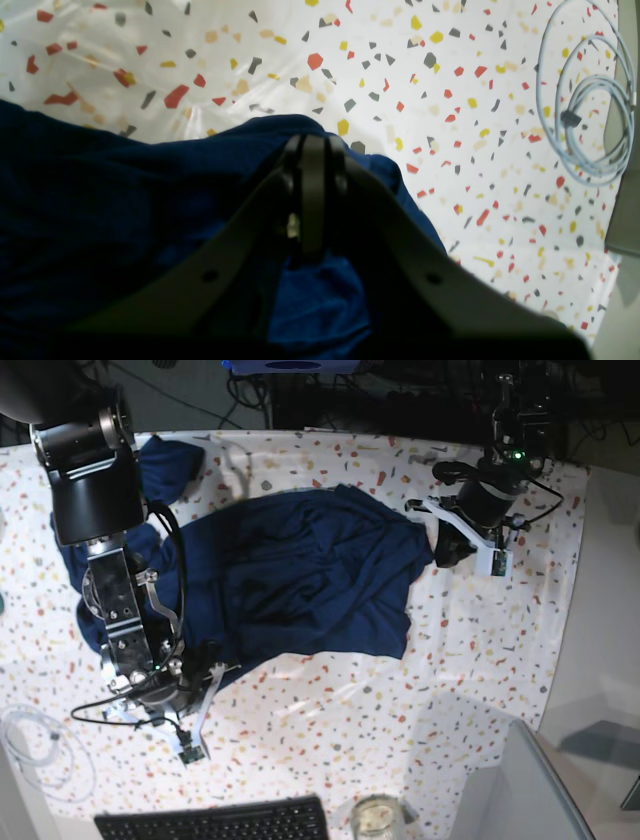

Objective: Layout the t-shirt on the table in an organized manner, then fold the t-shirt properly
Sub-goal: 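Grasp the t-shirt hem with the right gripper and pull it flat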

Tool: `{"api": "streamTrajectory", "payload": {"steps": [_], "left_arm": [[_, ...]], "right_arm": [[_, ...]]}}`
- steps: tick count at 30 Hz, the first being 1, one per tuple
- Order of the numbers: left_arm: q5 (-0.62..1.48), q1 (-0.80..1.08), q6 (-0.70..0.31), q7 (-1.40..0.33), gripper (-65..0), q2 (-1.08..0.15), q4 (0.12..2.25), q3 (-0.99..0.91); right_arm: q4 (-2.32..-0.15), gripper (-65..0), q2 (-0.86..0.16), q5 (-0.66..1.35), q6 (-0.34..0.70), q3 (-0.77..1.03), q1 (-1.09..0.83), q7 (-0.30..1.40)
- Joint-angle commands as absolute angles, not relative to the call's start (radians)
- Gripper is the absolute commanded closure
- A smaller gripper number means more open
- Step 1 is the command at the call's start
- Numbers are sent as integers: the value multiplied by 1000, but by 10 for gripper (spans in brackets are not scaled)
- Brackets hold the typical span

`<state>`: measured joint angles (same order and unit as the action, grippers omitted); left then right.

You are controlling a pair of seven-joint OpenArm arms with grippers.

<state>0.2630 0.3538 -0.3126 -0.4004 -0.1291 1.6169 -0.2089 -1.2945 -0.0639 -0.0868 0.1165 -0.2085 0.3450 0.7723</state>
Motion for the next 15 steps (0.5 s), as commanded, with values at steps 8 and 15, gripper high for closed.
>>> {"api": "streamTrajectory", "payload": {"steps": [8,15], "left_arm": [[269,384,-312,-417,0,-145,1702,-262],[271,371,-314,-466,-535,-140,1672,-229]], "right_arm": [[-1409,-2,-62,-90,111,-203,335,750],[-1415,-2,-62,-90,111,-203,329,750]]}}
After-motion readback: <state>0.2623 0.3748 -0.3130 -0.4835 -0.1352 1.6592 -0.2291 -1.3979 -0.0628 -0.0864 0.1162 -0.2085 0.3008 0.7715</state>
